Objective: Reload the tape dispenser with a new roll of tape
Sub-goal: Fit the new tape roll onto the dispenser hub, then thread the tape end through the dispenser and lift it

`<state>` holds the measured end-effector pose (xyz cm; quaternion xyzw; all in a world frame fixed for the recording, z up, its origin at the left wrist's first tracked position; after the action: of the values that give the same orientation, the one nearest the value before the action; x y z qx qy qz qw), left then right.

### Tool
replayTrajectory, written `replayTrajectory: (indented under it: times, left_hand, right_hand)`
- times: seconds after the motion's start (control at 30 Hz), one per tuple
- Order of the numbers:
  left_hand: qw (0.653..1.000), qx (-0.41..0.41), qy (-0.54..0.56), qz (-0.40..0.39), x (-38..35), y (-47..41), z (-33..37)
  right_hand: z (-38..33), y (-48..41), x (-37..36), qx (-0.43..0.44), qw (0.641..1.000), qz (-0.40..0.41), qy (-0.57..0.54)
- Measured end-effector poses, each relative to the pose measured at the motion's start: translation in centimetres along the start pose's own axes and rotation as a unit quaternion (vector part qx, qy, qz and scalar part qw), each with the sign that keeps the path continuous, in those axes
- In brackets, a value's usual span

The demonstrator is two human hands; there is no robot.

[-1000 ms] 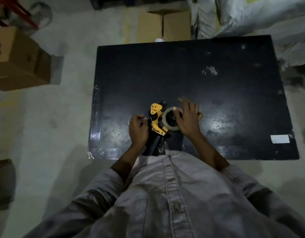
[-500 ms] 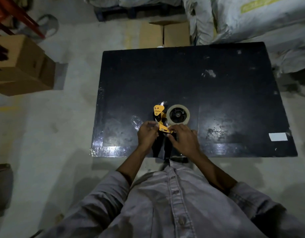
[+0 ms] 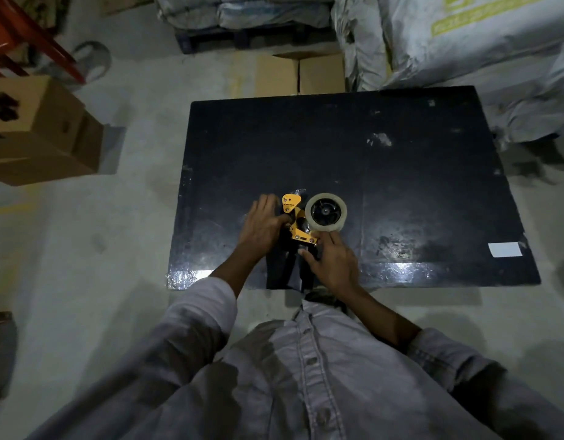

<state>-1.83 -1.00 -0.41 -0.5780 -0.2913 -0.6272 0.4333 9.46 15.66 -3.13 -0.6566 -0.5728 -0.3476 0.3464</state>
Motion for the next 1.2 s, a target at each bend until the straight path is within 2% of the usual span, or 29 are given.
replayTrajectory:
  times: [0.1,0.2,0.33,0.47,0.53,0.63,0.83,0.93,1.07,1.2]
  left_hand:
    - [1.0,0.008,-0.018,0.018,-0.3,0.5,0.1]
    - [0.998,0.049,-0.016,0.045,-0.9,1.6,-0.3]
    - [0.989,0.107,0.038,0.093,-1.7,4.5,-0.7]
    - [0.972,0.181,0.108,0.105,-2.1,5.9,-1.4]
    - [0.965,0.2,0.138,0.103,-2.1,6.0,-1.9]
    - [0.965,0.198,0.148,0.092,-2.0,5.4,-1.4]
    - [0.964,0.189,0.184,0.039,-2.1,3.1,0.8]
    - [0.968,0.18,0.172,-0.016,-2.9,1.9,1.3]
    - [0.981,0.166,0.086,-0.054,-3.1,0.5,2.5]
    - [0.967,0.225,0.063,-0.1,-3.0,-0.5,3.1]
  right_hand:
    - [-0.2,-0.2,0.3,-0.003,1.0,0.025,-0.001]
    - [0.1,-0.9,0.4,0.016,0.999,0.028,0.018]
    - [0.2,-1.0,0.3,0.022,0.999,0.018,0.017]
    - [0.8,-2.2,1.6,0.012,0.998,-0.04,-0.051]
    - [2.0,-3.0,3.0,-0.002,0.997,-0.027,-0.073]
    - [4.5,-4.5,5.3,-0.045,0.994,0.027,-0.091]
    - [5.1,-6.3,4.2,0.006,0.994,-0.11,-0.026]
    - [4.1,-5.5,3.4,0.037,0.991,-0.125,-0.017]
    - [4.3,-5.2,2.5,0.04,0.989,-0.122,-0.071]
    - [4.6,-5.4,2.0,0.038,0.987,-0.119,-0.1]
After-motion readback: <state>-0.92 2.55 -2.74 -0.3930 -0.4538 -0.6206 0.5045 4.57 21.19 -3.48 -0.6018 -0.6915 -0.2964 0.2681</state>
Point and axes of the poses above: each hand's wrist, its own y-axis away from the middle knuckle, its own x-axis out of the back of the hand, z = x × y, the point moved 7 cm from there along -y, towards the middle knuckle, and after that the axes turned 6 degrees about x, right-handed, at the moved point
